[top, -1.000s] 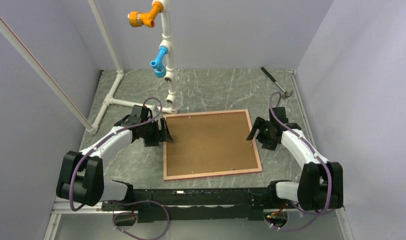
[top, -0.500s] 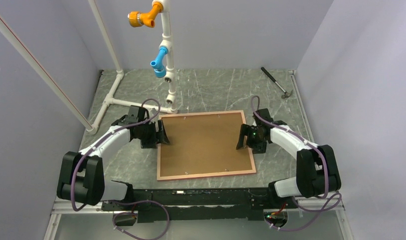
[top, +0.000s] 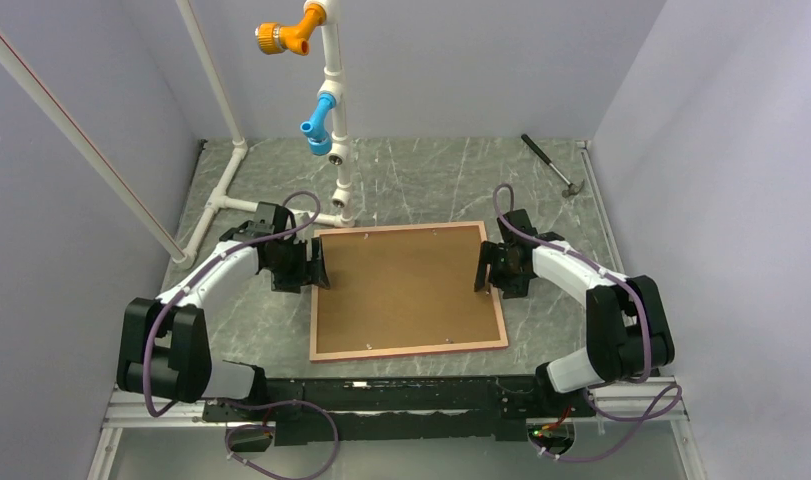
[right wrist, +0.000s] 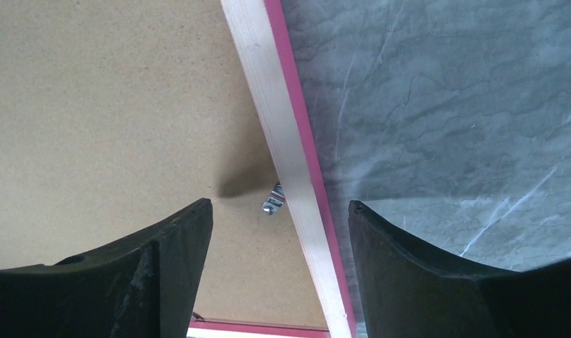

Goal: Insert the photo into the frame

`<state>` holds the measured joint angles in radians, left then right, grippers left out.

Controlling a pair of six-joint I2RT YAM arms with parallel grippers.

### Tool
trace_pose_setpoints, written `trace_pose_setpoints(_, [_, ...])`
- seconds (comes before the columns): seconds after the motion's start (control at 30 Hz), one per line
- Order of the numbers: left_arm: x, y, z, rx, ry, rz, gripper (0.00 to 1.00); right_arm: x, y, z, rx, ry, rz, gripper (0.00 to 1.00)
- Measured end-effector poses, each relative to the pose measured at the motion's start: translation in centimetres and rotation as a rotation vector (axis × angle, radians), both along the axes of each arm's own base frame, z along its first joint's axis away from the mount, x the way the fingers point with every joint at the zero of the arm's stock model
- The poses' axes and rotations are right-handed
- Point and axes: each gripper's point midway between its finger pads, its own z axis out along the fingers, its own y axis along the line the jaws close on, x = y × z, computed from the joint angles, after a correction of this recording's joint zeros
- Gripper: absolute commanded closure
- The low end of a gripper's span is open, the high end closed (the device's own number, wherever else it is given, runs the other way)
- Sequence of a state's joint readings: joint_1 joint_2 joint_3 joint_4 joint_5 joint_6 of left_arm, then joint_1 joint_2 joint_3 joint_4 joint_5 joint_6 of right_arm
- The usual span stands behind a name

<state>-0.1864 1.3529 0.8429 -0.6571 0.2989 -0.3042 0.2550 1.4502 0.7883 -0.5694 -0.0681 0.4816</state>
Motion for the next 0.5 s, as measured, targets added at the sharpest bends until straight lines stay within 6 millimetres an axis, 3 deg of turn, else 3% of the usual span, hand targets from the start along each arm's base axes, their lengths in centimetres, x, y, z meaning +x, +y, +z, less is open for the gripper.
trace_pose_setpoints(0.17, [-0.29, 0.1, -0.62, 0.009, 0.028, -0.006, 0.22, -0.01, -0.37, -0.71, -0.025, 0.017, -0.014, 0.45])
trace_pose_setpoints(0.27, [-0.28, 0.09, -0.62, 0.008, 0.028, -0.007, 0.22, 0.09, -0.08, -0.86, -0.014, 0.021, -0.02, 0.49])
trace_pose_setpoints(0.5, [-0.27, 0.08, -0.63, 0.008, 0.028, -0.007, 0.22, 0.46, -0.46, -0.77, -0.027, 0.016, -0.034, 0.76])
